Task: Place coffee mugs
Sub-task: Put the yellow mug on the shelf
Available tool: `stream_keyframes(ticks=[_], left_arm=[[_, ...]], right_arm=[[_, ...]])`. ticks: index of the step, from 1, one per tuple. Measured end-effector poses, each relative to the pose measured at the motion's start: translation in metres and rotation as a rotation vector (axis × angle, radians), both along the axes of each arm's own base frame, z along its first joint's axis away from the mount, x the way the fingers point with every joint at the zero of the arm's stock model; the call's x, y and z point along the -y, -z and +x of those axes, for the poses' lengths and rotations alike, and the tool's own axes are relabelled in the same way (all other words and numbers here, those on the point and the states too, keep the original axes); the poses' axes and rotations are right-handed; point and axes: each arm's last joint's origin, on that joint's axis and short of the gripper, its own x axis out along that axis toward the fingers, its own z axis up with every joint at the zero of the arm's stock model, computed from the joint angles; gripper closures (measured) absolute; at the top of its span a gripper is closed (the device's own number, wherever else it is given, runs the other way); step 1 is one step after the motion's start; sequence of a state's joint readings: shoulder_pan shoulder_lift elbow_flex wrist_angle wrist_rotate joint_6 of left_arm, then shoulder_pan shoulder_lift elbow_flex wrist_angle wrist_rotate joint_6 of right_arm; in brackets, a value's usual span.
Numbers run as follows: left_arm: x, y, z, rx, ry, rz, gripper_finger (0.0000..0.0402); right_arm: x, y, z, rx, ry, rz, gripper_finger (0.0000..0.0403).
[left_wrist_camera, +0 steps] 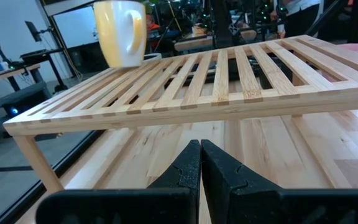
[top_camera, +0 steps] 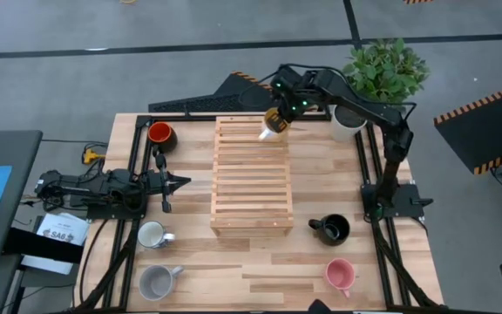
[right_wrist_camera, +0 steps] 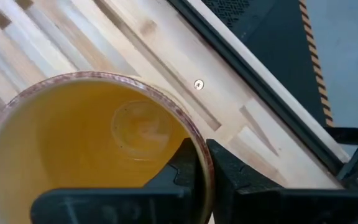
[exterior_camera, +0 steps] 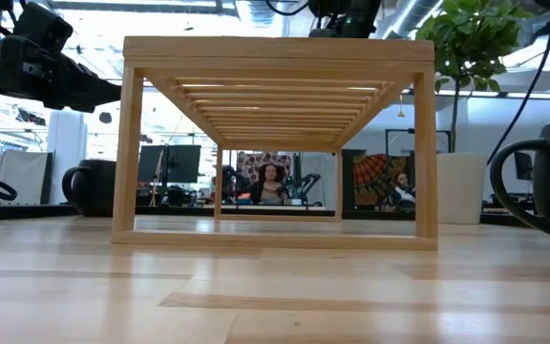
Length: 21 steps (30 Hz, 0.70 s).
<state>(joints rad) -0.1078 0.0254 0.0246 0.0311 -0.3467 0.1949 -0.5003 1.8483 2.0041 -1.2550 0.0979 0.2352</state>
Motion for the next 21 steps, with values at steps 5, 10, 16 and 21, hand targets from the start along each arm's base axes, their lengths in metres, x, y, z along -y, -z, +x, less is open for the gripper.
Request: stream_keyframes(ticks=[5, 10, 16, 21], left_arm=[[0.0, -0.0001, 0.0, 0.0, 0.0, 0.0, 0.0401], [0.0, -0.0001, 0.0, 0.0, 0.0, 0.0, 0.0401], [0.0, 0.0, 0.0, 0.0, 0.0, 0.0, 0.0401], [0.0, 0.0, 0.0, 0.0, 0.0, 0.0, 0.0402]], right_arm=[[0.001, 0.0003, 0.0017, 0.011, 0.0, -0.002, 0.035], [0.0017, 0.0001, 0.0034, 0.016, -0.028, -0.02, 0.0344], [0.0026, -0.0003, 0.005, 0.031, -0.032, -0.031, 0.0332], [0.0032, -0.0037, 0.005, 0.055, -0.038, -0.047, 0.0295]])
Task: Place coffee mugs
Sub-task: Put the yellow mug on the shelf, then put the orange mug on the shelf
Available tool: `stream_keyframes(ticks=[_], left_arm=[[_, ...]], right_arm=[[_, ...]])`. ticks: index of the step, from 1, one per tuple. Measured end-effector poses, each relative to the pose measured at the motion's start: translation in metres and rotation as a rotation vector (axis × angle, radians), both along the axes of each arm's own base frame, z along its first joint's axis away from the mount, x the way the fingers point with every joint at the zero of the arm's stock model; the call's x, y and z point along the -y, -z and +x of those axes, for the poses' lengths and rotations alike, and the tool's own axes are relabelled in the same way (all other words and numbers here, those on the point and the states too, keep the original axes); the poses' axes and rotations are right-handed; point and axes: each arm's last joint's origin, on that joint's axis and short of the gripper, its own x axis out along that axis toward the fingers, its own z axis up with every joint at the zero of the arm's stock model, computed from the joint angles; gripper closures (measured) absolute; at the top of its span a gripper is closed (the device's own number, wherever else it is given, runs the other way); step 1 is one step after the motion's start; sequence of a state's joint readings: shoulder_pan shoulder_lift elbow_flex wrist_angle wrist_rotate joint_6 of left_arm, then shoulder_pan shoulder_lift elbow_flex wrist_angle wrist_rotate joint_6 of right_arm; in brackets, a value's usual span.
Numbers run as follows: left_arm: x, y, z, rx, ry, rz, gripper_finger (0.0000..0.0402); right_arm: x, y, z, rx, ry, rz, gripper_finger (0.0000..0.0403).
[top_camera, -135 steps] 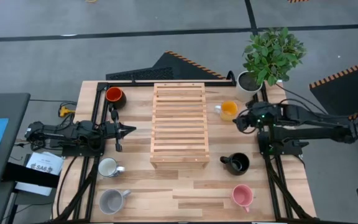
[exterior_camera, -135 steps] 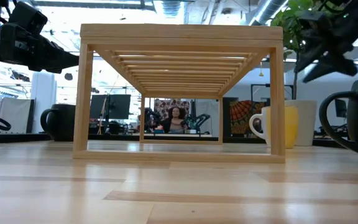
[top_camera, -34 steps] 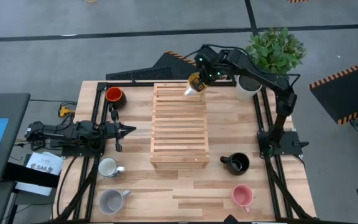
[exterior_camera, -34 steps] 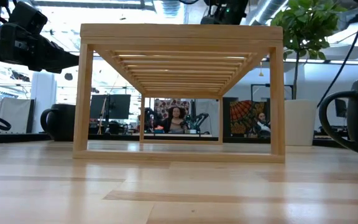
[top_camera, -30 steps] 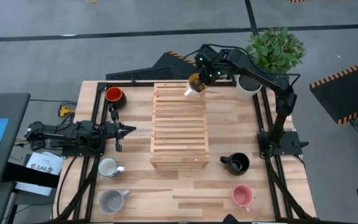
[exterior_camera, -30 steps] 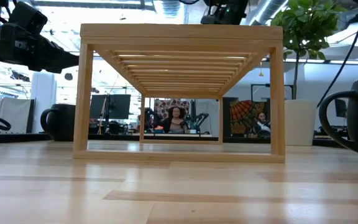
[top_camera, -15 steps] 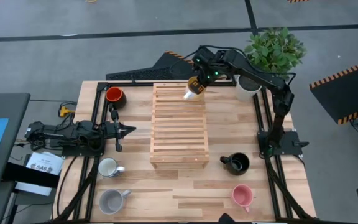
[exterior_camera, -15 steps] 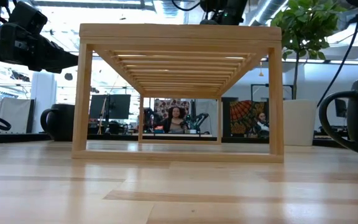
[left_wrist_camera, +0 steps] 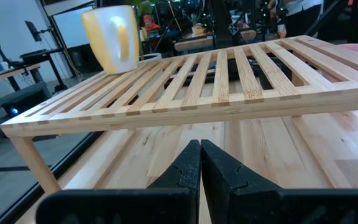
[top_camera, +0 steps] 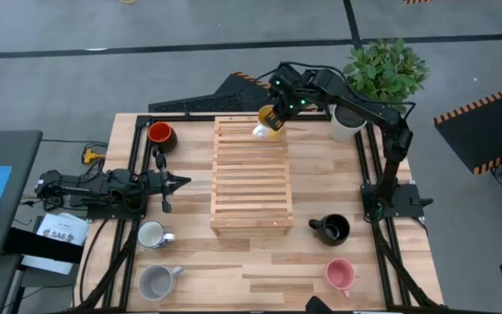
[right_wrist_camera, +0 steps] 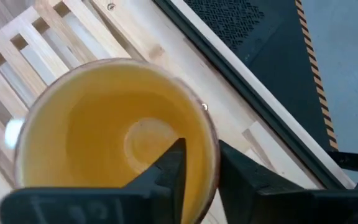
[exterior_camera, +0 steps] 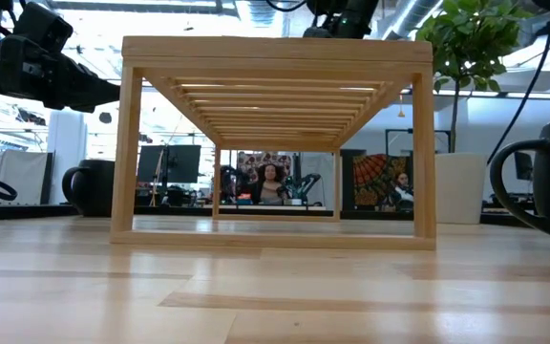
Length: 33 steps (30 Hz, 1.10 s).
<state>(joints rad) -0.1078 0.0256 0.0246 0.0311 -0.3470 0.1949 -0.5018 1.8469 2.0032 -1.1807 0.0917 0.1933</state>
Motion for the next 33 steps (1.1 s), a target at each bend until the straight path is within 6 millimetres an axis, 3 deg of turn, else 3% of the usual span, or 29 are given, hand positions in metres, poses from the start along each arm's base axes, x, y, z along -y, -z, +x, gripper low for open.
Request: stream_keyframes(ticks=[10, 20, 26, 33], left_arm=[[0.0, 0.0, 0.0, 0.0, 0.0, 0.0, 0.0401], [0.0, 0.0, 0.0, 0.0, 0.0, 0.0, 0.0401], [0.0, 0.0, 0.0, 0.0, 0.0, 0.0, 0.0401], [0.0, 0.0, 0.0, 0.0, 0.0, 0.0, 0.0401]], right_arm=[[0.0, -0.021, -0.003, 0.047, -0.016, -0.042, 0.0206], [-0.004, -0.063, -0.018, 0.131, -0.065, -0.096, 0.0191], [-0.027, -0.08, -0.039, 0.146, -0.211, -0.035, 0.0192], [-0.064, -0.096, -0.074, 0.218, -0.267, -0.067, 0.0195]])
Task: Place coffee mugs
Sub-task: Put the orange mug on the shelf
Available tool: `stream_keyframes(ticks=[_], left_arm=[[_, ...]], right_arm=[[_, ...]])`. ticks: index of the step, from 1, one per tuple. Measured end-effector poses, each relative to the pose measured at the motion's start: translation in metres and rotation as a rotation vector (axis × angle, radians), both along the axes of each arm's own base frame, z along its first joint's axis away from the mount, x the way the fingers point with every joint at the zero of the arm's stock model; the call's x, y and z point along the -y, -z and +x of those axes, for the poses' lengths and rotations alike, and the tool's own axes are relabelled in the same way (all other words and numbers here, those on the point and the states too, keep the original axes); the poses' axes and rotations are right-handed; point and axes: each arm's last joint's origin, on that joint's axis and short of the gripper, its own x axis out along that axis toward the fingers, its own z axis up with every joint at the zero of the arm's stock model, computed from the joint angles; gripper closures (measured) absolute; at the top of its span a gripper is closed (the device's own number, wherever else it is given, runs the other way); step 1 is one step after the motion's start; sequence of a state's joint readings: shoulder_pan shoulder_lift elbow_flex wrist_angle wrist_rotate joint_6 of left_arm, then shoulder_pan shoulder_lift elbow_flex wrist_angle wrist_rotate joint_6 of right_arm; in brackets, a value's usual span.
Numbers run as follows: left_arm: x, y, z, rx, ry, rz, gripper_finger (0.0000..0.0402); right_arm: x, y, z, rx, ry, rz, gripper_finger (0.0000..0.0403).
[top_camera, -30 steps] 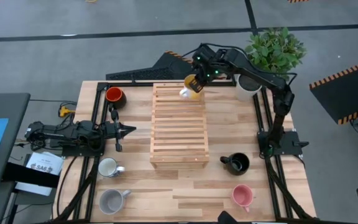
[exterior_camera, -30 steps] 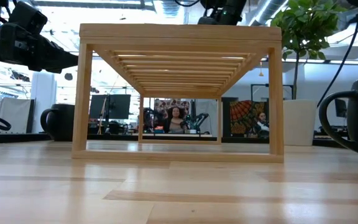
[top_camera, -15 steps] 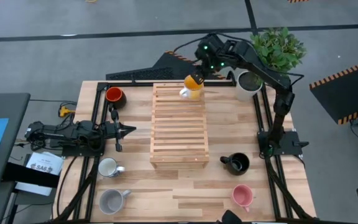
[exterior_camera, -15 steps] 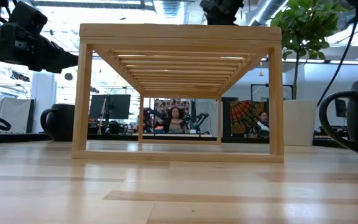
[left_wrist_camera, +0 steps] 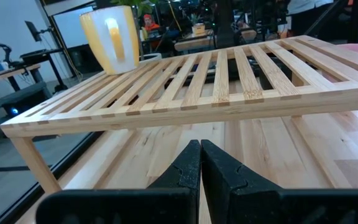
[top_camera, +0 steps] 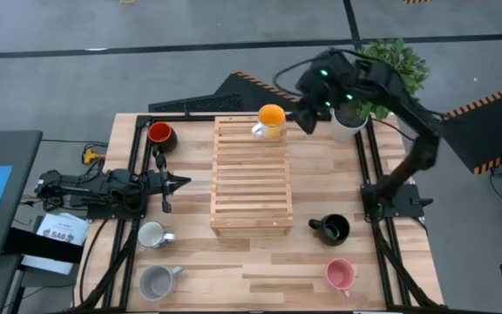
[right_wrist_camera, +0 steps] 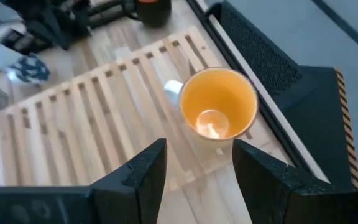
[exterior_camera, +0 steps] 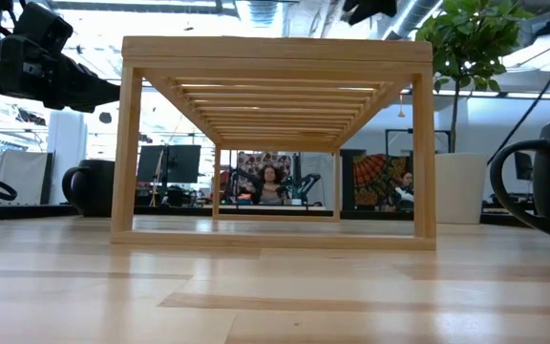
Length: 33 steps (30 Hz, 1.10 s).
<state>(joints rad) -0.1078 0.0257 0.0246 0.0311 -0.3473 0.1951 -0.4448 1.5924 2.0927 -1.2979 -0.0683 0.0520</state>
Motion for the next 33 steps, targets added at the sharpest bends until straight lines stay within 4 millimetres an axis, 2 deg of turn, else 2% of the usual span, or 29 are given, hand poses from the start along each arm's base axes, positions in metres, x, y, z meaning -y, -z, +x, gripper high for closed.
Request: stream_keyframes(ticks=[3, 9, 12, 17, 25, 33], left_arm=[[0.0, 0.0, 0.0, 0.0, 0.0, 0.0, 0.0402], [0.0, 0.0, 0.0, 0.0, 0.0, 0.0, 0.0401], [0.0, 0.0, 0.0, 0.0, 0.0, 0.0, 0.0401], [0.0, 0.0, 0.0, 0.0, 0.0, 0.0, 0.0401], [0.0, 0.0, 0.0, 0.001, 0.0, 0.0, 0.0401], [0.0, 0.0, 0.0, 0.0, 0.0, 0.0, 0.0401]], right_arm=[[-0.014, 0.006, -0.012, 0.076, 0.02, 0.0, 0.0195], [-0.036, 0.035, -0.04, 0.239, 0.046, 0.022, 0.0195], [-0.044, 0.047, -0.049, 0.324, 0.028, -0.004, 0.0195], [-0.048, 0.055, -0.057, 0.472, 0.008, -0.061, 0.0195], [-0.05, 0.061, -0.051, 0.507, -0.012, -0.067, 0.0195], [-0.052, 0.064, -0.025, 0.546, -0.075, -0.102, 0.0195]])
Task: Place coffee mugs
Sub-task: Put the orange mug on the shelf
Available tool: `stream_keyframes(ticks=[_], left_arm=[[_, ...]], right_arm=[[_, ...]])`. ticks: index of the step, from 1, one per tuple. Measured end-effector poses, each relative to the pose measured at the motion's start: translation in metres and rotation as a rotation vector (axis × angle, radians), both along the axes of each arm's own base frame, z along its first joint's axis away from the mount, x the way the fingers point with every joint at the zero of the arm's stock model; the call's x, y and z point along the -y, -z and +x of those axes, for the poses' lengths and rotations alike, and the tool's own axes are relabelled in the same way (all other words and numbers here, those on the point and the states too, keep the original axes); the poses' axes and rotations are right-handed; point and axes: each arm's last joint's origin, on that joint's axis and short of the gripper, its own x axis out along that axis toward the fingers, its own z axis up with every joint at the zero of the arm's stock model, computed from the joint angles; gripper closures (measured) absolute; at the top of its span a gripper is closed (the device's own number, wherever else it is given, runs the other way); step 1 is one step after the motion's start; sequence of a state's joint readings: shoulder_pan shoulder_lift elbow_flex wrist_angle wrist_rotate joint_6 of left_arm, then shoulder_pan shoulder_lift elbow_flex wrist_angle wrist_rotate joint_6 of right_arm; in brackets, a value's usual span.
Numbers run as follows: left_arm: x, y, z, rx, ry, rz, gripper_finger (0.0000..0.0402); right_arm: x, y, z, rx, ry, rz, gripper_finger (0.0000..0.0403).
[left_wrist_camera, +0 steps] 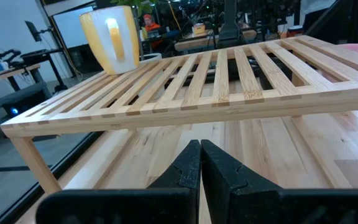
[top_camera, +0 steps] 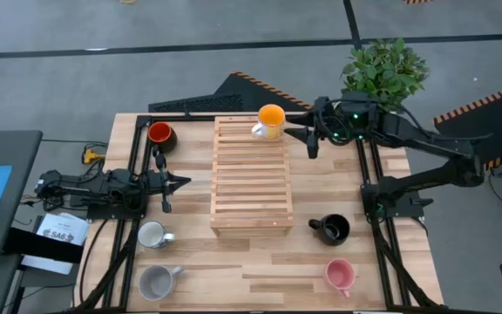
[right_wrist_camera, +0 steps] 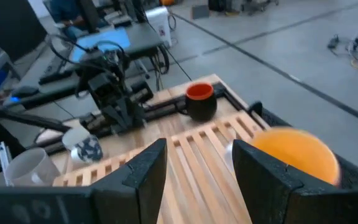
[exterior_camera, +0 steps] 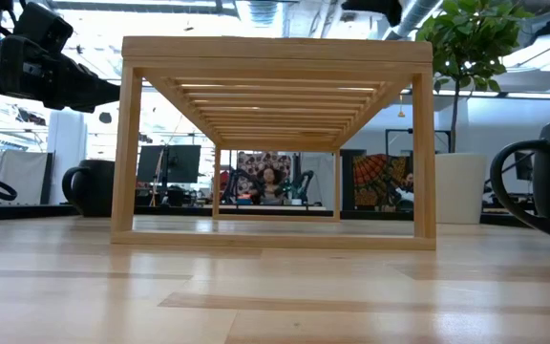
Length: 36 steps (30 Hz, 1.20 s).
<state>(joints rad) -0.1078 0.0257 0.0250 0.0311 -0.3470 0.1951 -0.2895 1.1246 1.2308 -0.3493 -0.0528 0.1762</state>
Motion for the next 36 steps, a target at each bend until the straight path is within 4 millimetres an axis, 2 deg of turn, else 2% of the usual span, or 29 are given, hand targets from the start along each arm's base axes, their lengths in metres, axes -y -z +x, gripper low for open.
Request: stream_keyframes(ticks=[7, 14, 17, 19, 23, 27, 31, 36], left_arm=[[0.0, 0.0, 0.0, -0.005, -0.004, 0.031, 0.0401], [0.0, -0.001, 0.0, -0.015, -0.005, 0.108, 0.0402], [0.0, 0.0, 0.0, -0.016, 0.0, 0.086, 0.0401], [0.0, -0.005, 0.0, 0.054, 0.002, -0.004, 0.0401], [-0.002, -0.029, -0.006, 0.369, 0.018, -0.251, 0.0401], [-0.006, -0.052, -0.016, 0.606, -0.036, -0.358, 0.0401], [-0.013, -0.083, -0.022, 0.591, -0.248, -0.478, 0.0401], [-0.018, -0.135, -0.02, 0.376, -0.378, -0.468, 0.0402]], right_arm=[[-0.006, -0.006, 0.018, 0.133, -0.031, 0.027, 0.0195], [-0.013, -0.021, 0.017, 0.29, -0.049, 0.104, 0.0195], [-0.018, -0.028, 0.013, 0.336, -0.069, 0.096, 0.0195], [-0.021, -0.031, 0.01, 0.357, -0.081, 0.092, 0.0195], [-0.022, -0.034, 0.006, 0.37, -0.083, 0.076, 0.0195], [-0.018, -0.037, 0.002, 0.381, -0.062, 0.063, 0.0195], [-0.015, -0.036, 0.001, 0.374, -0.051, 0.063, 0.0195], [-0.015, -0.036, 0.001, 0.375, -0.051, 0.062, 0.0195]])
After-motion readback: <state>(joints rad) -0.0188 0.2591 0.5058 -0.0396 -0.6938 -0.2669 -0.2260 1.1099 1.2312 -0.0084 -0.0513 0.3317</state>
